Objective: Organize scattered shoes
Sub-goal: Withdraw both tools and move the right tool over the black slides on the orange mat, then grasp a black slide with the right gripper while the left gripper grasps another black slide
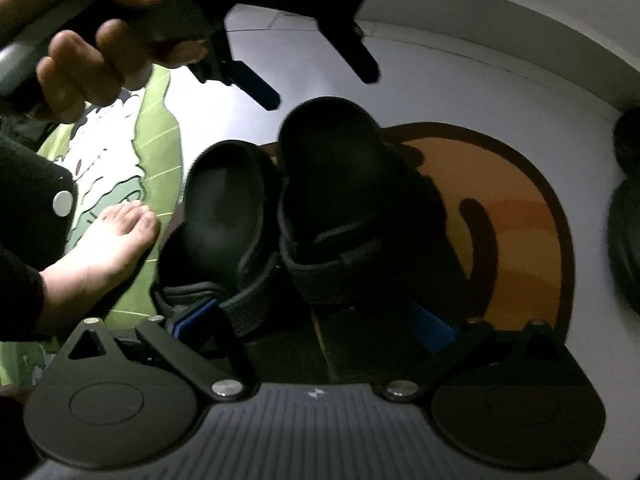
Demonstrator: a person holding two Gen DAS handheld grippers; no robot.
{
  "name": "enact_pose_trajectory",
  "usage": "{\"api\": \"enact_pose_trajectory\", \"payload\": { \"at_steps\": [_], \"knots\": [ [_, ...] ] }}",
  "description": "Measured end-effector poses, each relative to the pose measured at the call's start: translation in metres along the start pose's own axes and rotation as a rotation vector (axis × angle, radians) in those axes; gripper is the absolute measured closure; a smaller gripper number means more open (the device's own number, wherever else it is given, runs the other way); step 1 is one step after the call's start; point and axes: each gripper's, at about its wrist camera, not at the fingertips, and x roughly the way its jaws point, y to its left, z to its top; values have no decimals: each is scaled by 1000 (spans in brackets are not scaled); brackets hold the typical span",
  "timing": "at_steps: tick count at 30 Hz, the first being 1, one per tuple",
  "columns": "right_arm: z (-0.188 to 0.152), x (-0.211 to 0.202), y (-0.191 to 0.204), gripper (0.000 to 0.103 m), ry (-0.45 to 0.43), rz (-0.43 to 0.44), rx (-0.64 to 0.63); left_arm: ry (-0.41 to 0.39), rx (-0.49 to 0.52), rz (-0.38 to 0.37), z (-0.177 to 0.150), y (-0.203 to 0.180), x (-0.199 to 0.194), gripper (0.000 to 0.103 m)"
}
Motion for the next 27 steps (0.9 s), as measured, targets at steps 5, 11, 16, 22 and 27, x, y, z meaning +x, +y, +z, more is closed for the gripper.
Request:
{"api": "enact_pose_trajectory", "payload": {
  "at_steps": [5, 11, 16, 22, 27],
  "knots": [
    [2, 2, 5, 0, -5, -18, -19, 7, 5, -1, 0, 1, 1, 13],
    [2, 0, -4, 1, -8, -29, 14, 18, 4, -27, 2, 3, 2, 16],
    [0, -11, -19, 1, -32, -95, 65, 5, -31, -74, 7, 12, 2, 21],
    [3, 11, -6, 0, 9, -160, -42, -1, -62, -140, 7, 14, 0, 30],
    [10, 22, -12, 0, 17, -189, -61, 48, -18, -193, 5, 1, 6, 34]
  ]
}}
